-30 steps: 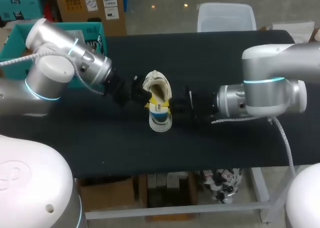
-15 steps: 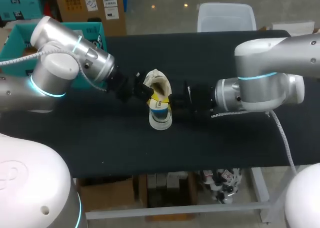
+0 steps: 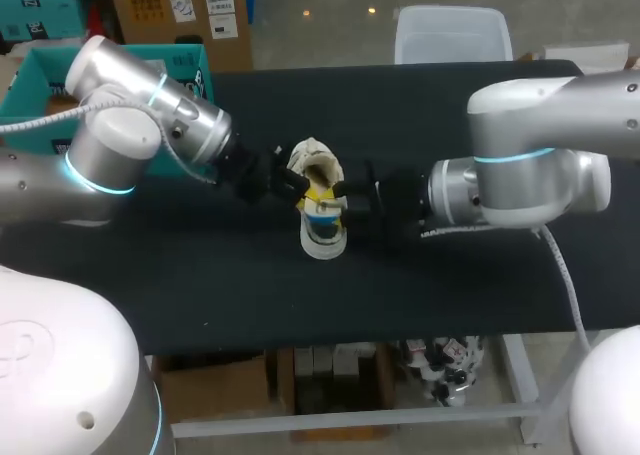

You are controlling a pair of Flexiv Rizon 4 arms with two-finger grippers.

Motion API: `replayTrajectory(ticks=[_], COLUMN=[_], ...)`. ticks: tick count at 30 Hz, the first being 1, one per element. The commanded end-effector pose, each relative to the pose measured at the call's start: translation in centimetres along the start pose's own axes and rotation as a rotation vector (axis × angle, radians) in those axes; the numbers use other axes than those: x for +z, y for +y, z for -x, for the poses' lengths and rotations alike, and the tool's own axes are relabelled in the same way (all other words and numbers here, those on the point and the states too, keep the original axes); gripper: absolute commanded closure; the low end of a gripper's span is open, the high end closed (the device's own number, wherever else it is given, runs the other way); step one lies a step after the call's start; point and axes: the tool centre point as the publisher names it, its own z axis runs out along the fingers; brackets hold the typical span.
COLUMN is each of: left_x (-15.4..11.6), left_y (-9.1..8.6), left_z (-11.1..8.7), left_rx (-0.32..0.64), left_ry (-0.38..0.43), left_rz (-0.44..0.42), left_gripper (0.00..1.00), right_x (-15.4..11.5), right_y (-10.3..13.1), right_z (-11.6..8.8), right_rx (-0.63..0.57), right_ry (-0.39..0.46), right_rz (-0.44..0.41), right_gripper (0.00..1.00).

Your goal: Open the shoe tongue, take the insole out of the shoe, put the insole back into the shoe, and pack the shoe into the shoebox

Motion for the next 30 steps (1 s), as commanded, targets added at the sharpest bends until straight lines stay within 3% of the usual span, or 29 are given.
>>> replayTrajectory(ticks=[1,4,5,12,13,14,15,18,21,22,23,24,30], left_x=[0.1,0.1,0.1,0.0,-0.2,-0.4,-0.5,-1.3,-1.5,-1.5,-1.5,-1.4,-0.9], left_y=[0.2,0.2,0.2,-0.6,-0.8,-1.1,-1.4,-2.1,-2.7,-2.8,-2.9,-3.0,-2.8], left_z=[-0.3,-0.4,-0.4,-0.1,-0.1,0.0,0.0,-0.1,-0.2,-0.2,-0.3,-0.3,-0.3], left_rx=[-0.006,-0.011,-0.013,-0.017,-0.016,-0.011,-0.008,-0.001,0.012,0.016,0.017,0.018,0.02], left_ry=[-0.01,-0.011,-0.011,-0.007,-0.006,-0.006,-0.005,-0.009,-0.008,-0.007,-0.006,-0.006,-0.001], left_rz=[0.009,0.012,0.013,0.018,0.018,0.016,0.018,0.016,0.011,0.009,0.009,0.008,0.004], left_gripper=[1.0,1.0,1.0,1.0,0.6,0.5,0.48,0.48,0.58,0.67,0.9,1.0,1.0], right_x=[-1.4,-1.5,-1.5,-1.1,-1.1,-1.1,-1.1,-1.1,-1.2,-1.2,-1.1,-1.1,-0.7], right_y=[-1.0,-1.1,-1.2,-1.3,-1.3,-1.3,-1.4,-1.5,-1.5,-1.5,-1.5,-1.4,-1.2], right_z=[0.6,0.8,0.9,1.0,1.0,1.0,1.0,1.0,1.0,1.1,1.1,1.2,1.3], right_rx=[0.0,0.002,0.002,-0.006,-0.008,-0.009,-0.011,-0.015,-0.016,-0.016,-0.016,-0.015,-0.014], right_ry=[0.025,0.032,0.033,0.038,0.038,0.039,0.038,0.039,0.041,0.041,0.042,0.041,0.032], right_rz=[0.011,0.009,0.006,-0.02,-0.022,-0.024,-0.026,-0.026,-0.024,-0.024,-0.025,-0.025,-0.024], right_gripper=[0.8,0.9,1.0,1.0,1.0,1.0,1.0,1.0,1.0,1.0,1.0,1.0,1.0])
